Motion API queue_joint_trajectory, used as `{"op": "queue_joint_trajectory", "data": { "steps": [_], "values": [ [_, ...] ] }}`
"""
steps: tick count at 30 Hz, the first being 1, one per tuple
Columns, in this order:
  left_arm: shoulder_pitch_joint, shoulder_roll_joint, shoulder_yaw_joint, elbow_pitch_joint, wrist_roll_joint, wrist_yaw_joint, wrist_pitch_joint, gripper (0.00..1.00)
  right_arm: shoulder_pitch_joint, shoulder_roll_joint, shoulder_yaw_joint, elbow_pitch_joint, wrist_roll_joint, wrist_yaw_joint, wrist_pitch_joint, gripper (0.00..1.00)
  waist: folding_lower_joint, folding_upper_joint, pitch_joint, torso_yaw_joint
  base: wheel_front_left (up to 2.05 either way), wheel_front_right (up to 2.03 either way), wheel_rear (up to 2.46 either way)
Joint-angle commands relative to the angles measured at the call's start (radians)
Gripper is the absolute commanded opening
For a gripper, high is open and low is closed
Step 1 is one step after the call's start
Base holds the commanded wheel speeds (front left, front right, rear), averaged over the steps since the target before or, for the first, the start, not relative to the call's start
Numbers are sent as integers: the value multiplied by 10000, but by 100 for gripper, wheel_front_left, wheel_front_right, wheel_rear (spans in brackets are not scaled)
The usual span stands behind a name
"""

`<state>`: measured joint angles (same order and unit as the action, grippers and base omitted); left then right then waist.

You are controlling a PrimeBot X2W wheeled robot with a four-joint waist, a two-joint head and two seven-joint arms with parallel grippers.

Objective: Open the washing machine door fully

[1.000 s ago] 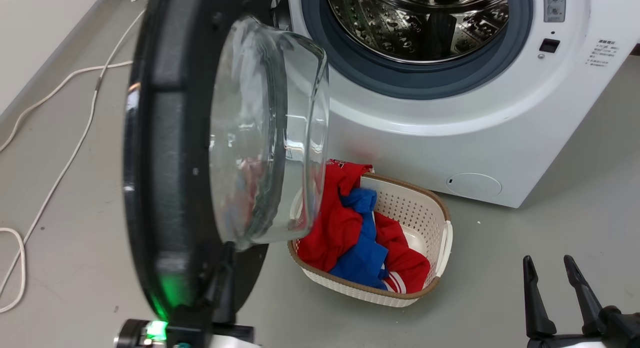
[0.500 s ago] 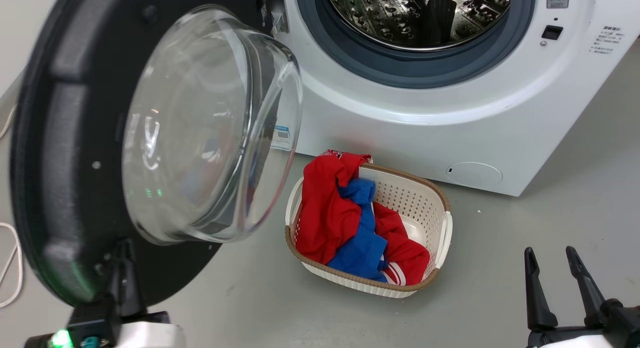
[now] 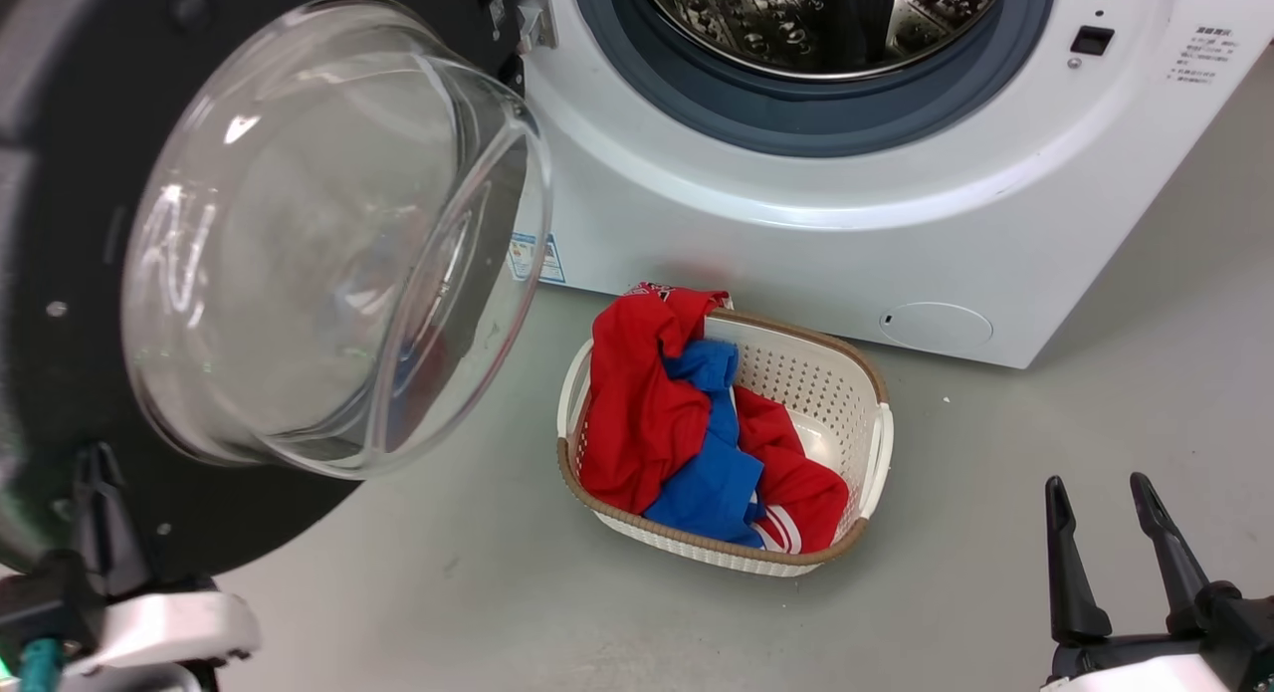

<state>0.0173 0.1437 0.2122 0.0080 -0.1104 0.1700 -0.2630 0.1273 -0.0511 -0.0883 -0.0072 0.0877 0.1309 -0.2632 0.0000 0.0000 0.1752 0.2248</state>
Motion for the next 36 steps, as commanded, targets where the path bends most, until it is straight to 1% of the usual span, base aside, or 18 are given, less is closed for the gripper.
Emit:
{"op": "queue_joint_trajectory", "data": {
  "steps": [1,12,20,26,33,36],
  "values": [
    [-243,123,221,68,-61,-13,-25,0,-130,18,-8,-41,-36,-2,-21,100,0,0,46,-39,0,0,0],
    [-1244,390,1607,1016,-224,-358,-17,0,-319,18,-66,-175,-170,-2,-21,100,0,0,496,-345,0,0,0],
    [-2076,607,2496,1751,-352,-652,-19,0,-510,18,-147,-279,-291,-2,-21,100,0,0,941,-432,0,0,0],
    [-2753,1012,3052,2450,-372,-1018,-19,0,-710,18,-187,-353,-379,-1,-21,100,0,0,1286,-465,0,0,0],
    [-3552,1549,3488,3560,-288,-1473,-17,0,-869,18,-158,-374,-453,-1,-21,100,0,0,1516,-546,0,0,0],
    [-3864,1704,3706,3985,-264,-1577,-17,0,-851,18,-170,-389,-458,-2,-21,100,0,0,1552,-586,0,0,0]
  ]
}}
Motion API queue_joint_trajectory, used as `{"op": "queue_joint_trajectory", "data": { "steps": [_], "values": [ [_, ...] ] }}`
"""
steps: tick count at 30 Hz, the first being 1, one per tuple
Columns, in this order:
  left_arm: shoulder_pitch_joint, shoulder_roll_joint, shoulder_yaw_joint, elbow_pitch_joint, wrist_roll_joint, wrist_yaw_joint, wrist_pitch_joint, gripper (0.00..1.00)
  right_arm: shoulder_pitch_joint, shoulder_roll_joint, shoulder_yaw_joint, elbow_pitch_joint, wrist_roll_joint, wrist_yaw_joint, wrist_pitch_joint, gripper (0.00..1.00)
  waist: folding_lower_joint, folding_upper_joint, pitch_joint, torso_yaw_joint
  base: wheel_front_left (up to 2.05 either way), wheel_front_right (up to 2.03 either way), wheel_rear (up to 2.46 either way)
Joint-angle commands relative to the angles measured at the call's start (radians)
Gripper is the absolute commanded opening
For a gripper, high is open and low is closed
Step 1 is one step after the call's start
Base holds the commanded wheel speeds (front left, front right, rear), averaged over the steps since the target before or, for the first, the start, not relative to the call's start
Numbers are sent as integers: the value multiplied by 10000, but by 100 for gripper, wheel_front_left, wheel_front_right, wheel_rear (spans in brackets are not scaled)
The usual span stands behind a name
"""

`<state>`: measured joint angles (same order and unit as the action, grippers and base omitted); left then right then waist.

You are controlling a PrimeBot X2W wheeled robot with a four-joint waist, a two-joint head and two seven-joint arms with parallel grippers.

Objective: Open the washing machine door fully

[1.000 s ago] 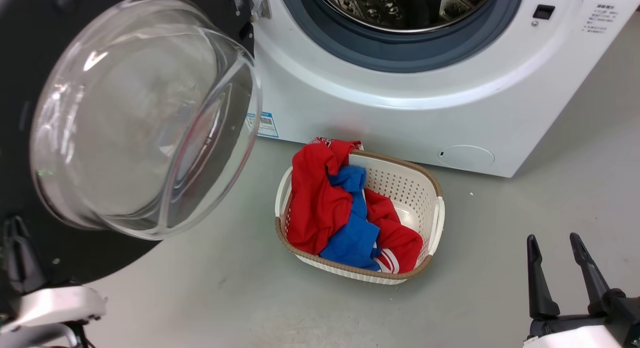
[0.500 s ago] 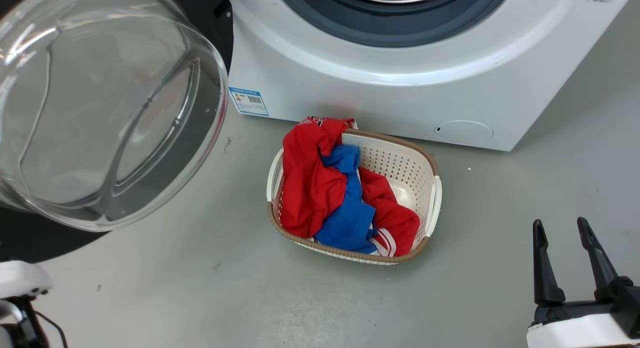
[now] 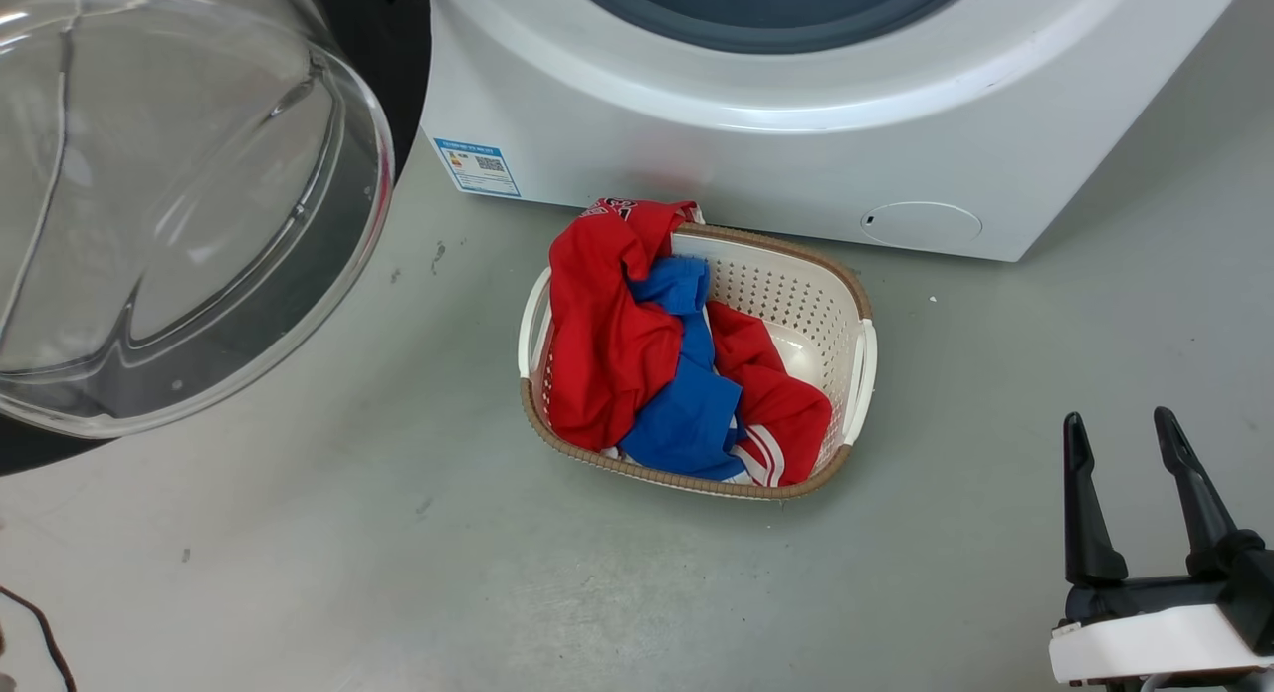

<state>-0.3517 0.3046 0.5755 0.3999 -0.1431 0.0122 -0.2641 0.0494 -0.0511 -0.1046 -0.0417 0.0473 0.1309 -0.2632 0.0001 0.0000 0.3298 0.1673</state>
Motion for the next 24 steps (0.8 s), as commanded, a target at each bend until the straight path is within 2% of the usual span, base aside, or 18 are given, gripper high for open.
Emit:
{"op": "queue_joint_trajectory", "data": {
  "steps": [1,12,18,24],
  "values": [
    [-255,134,143,214,69,-29,-6,0,-70,18,-6,-52,-55,-1,-21,100,-1,0,11,-26,0,0,0],
    [-441,366,418,972,515,-551,-13,0,-54,18,18,54,35,-2,-21,100,-1,0,-288,-265,0,0,0],
    [179,130,468,339,805,-801,-15,0,157,18,88,112,234,-2,-21,100,-1,0,-913,-398,0,0,0],
    [879,-210,78,-831,1164,-1050,-13,0,448,18,84,38,359,-2,-21,100,-1,0,-1601,-418,0,0,0]
  ]
}}
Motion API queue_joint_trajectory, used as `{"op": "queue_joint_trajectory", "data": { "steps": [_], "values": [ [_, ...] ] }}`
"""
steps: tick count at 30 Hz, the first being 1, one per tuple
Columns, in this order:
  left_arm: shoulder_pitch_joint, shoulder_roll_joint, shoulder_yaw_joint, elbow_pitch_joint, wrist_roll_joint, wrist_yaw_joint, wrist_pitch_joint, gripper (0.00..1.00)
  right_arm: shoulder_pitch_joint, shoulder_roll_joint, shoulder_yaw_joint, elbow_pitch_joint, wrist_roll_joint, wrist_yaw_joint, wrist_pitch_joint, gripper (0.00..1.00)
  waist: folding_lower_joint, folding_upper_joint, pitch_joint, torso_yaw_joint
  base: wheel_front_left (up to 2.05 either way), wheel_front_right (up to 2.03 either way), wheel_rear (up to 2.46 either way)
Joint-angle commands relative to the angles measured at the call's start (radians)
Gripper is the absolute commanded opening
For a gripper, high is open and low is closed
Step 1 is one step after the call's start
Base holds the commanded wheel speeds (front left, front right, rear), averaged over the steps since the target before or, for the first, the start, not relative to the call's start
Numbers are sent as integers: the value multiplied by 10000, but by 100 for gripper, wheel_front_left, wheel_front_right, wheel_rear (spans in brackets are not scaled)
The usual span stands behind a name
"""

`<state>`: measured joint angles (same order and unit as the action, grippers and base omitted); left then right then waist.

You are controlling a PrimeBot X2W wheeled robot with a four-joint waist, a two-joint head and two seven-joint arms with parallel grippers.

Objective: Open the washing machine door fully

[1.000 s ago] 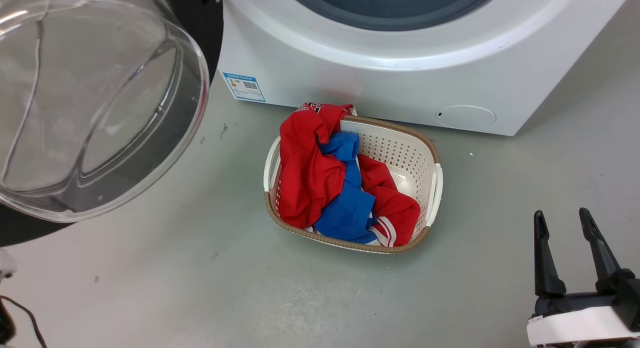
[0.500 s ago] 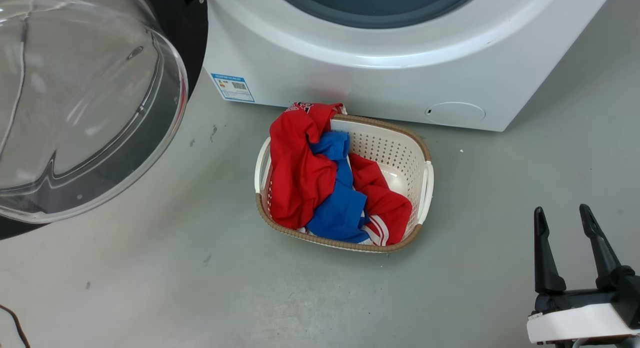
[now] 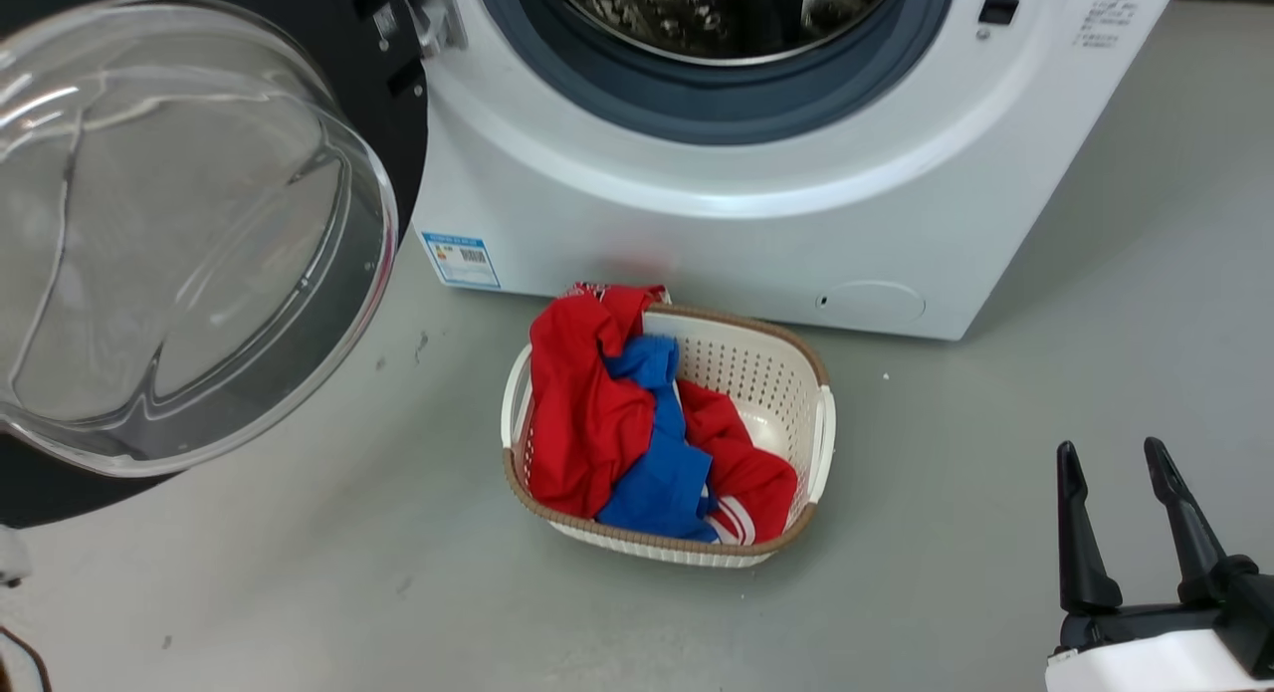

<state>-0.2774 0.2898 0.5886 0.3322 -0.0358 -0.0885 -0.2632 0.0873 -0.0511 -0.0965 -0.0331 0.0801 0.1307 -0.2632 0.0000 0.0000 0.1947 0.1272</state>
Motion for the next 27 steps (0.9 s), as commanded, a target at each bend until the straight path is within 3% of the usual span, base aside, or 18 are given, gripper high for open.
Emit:
{"op": "queue_joint_trajectory", "data": {
  "steps": [1,14,21,27],
  "values": [
    [246,-117,-154,-404,144,-67,-23,0,128,18,13,-67,50,0,-21,100,0,0,-341,-15,0,0,0],
    [1114,-1339,-2193,-3034,687,-228,-23,0,458,17,-189,-529,287,1,-21,100,0,0,-1123,-83,0,0,0],
    [1993,-2056,-3440,-3867,956,113,-23,0,624,17,-288,-825,270,1,-21,100,0,0,-1391,-361,0,0,0],
    [2464,-2268,-4146,-3944,818,286,-23,0,780,17,-352,-1042,326,1,-21,100,0,0,-1506,-593,0,0,0]
  ]
}}
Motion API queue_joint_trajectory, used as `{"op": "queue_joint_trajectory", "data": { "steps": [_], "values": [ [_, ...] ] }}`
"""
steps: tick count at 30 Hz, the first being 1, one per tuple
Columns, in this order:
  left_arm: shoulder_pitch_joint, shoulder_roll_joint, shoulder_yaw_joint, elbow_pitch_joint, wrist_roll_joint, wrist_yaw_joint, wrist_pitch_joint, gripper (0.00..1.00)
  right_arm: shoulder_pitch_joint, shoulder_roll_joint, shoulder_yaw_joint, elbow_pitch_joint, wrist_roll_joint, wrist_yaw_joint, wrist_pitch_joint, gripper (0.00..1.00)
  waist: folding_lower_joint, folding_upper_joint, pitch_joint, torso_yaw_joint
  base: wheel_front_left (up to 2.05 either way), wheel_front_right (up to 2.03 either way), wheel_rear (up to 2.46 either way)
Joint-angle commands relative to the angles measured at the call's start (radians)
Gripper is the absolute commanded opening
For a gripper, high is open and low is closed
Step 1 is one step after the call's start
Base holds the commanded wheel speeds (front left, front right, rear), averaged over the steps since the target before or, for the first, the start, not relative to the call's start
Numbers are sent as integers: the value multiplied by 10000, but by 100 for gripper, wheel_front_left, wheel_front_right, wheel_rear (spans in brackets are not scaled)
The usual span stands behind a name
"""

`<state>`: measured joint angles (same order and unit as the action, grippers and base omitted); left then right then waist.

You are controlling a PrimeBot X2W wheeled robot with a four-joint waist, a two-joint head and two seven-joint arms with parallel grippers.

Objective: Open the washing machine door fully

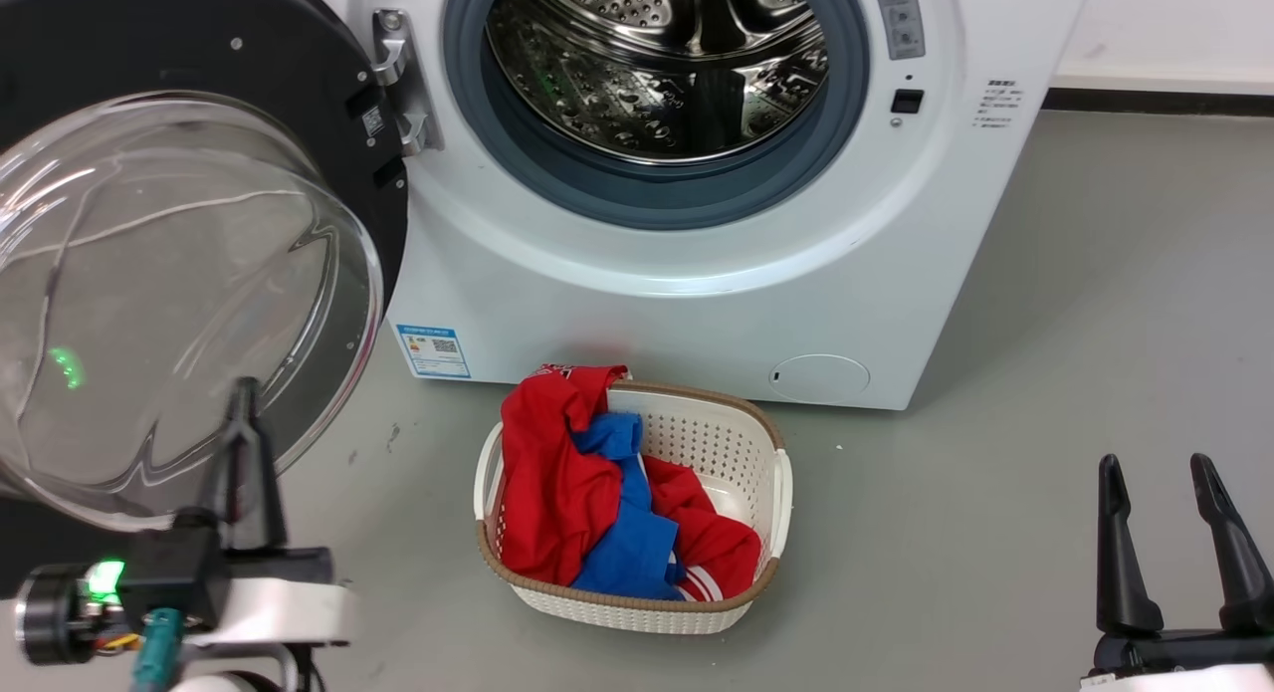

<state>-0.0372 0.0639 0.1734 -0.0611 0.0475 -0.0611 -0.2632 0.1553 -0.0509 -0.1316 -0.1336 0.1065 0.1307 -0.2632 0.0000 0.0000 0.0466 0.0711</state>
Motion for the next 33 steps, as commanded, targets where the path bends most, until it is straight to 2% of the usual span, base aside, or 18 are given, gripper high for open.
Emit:
{"op": "queue_joint_trajectory", "data": {
  "steps": [1,7,8,9,10,11,18,33],
  "values": [
    [154,-29,-161,13,-53,46,-23,0,113,15,18,-69,63,1,-21,100,0,0,-38,-77,0,0,0],
    [550,-97,-983,363,-392,215,-23,0,283,15,152,-37,102,0,-21,100,0,0,-153,-346,0,0,0],
    [589,-108,-1102,445,-496,233,-23,13,307,15,161,-20,99,1,-21,100,0,0,-167,-372,0,0,0],
    [642,-116,-1199,523,-615,264,-23,40,328,15,163,6,120,1,-21,100,0,0,-195,-400,0,0,0],
    [703,-119,-1297,613,-731,269,-23,84,367,15,175,32,135,1,-21,100,0,0,-216,-423,0,0,0],
    [742,-124,-1417,643,-816,283,-23,100,403,15,193,57,135,1,-21,100,0,0,-235,-449,0,0,0],
    [1010,-132,-1985,955,-1111,618,-23,100,575,15,306,142,145,1,-21,100,0,0,-342,-527,0,0,0],
    [1137,-135,-2391,1274,-969,811,-23,100,666,15,487,264,223,1,-21,100,0,0,-305,-493,0,0,0]
  ]
}}
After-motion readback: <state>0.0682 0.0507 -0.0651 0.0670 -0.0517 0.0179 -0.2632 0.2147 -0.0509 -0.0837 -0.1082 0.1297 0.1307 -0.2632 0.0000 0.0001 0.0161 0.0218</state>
